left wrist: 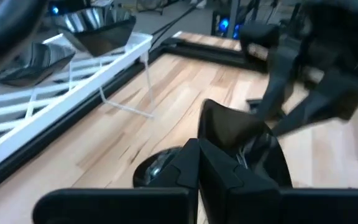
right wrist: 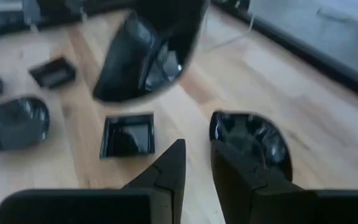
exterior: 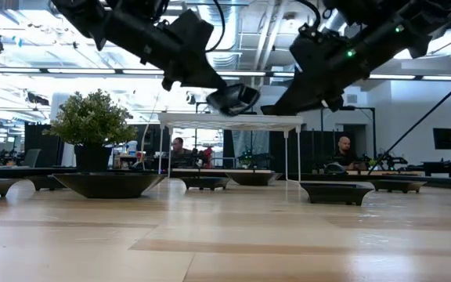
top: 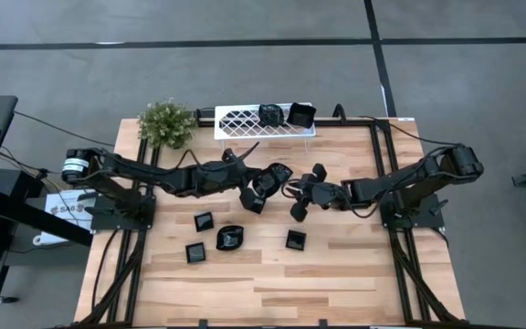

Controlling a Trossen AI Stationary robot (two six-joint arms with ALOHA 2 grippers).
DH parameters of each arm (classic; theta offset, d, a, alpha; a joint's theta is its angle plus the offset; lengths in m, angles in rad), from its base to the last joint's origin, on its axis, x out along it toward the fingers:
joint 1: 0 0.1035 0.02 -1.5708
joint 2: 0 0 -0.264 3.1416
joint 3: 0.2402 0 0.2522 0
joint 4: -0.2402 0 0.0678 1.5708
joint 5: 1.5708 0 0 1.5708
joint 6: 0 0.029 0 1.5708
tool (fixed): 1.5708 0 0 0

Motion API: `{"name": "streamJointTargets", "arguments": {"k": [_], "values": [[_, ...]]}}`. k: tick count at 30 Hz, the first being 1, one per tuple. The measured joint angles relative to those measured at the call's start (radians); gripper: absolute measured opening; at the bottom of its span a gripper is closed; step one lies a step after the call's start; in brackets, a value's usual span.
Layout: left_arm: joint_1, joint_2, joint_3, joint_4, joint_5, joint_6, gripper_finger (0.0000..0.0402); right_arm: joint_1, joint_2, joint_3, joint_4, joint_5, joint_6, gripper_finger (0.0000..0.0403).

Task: Pick & Place Mini shaped plates
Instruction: Stack the black leaf-shaped plate on top of the black leaf-shaped plate on the shelf

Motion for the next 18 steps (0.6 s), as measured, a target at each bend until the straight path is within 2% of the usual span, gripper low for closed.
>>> {"name": "streamJointTargets", "arguments": {"k": [7,10,15,18], "values": [[0.000,-0.007,0.000,-0.017,-0.055,0.000,0.0006,0.000,-0.013,0.042,-0.002,0.168,-0.007,0.0071],[-0.001,-0.007,0.000,-0.024,-0.087,0.000,0.0006,-0.012,-0.013,0.061,0.002,0.209,0.001,0.0071],[-0.001,-0.007,0.000,-0.032,-0.092,0.000,0.0006,-0.058,-0.013,0.079,0.039,0.160,0.024,0.0071],[-0.001,-0.007,0.000,-0.037,-0.092,0.000,0.0006,-0.087,-0.013,0.096,0.044,0.077,0.025,0.0071]]}}
